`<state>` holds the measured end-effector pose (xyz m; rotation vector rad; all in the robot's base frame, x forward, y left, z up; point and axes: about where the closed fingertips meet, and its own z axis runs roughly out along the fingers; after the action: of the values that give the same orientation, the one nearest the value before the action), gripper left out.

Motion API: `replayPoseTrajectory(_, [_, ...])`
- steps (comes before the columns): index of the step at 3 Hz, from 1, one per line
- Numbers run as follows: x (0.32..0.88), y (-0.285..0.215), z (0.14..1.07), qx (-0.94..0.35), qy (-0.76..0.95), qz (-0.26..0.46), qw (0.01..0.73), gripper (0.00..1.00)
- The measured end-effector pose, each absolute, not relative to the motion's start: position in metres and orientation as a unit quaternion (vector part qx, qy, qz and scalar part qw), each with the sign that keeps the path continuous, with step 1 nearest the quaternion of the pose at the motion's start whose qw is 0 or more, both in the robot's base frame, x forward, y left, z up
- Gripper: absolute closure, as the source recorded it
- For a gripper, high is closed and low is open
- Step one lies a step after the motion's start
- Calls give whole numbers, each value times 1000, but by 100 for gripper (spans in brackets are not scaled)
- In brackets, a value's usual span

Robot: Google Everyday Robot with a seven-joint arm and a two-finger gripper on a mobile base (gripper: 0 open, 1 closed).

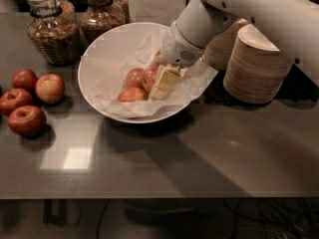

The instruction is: Pick apple from white bowl

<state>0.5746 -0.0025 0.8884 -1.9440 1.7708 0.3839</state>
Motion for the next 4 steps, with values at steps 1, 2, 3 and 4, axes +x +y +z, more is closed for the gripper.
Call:
replayPoseTrajectory(1, [575,-14,934,-728,616,143,265,100])
replayPoseTrajectory(2, [582,-26,967,-731,598,159,288,100])
replayPoseTrajectory(3, [585,-32,974,-723,590,185,307,100])
replayPoseTrajectory(4, [585,-32,974,-723,590,185,307,100])
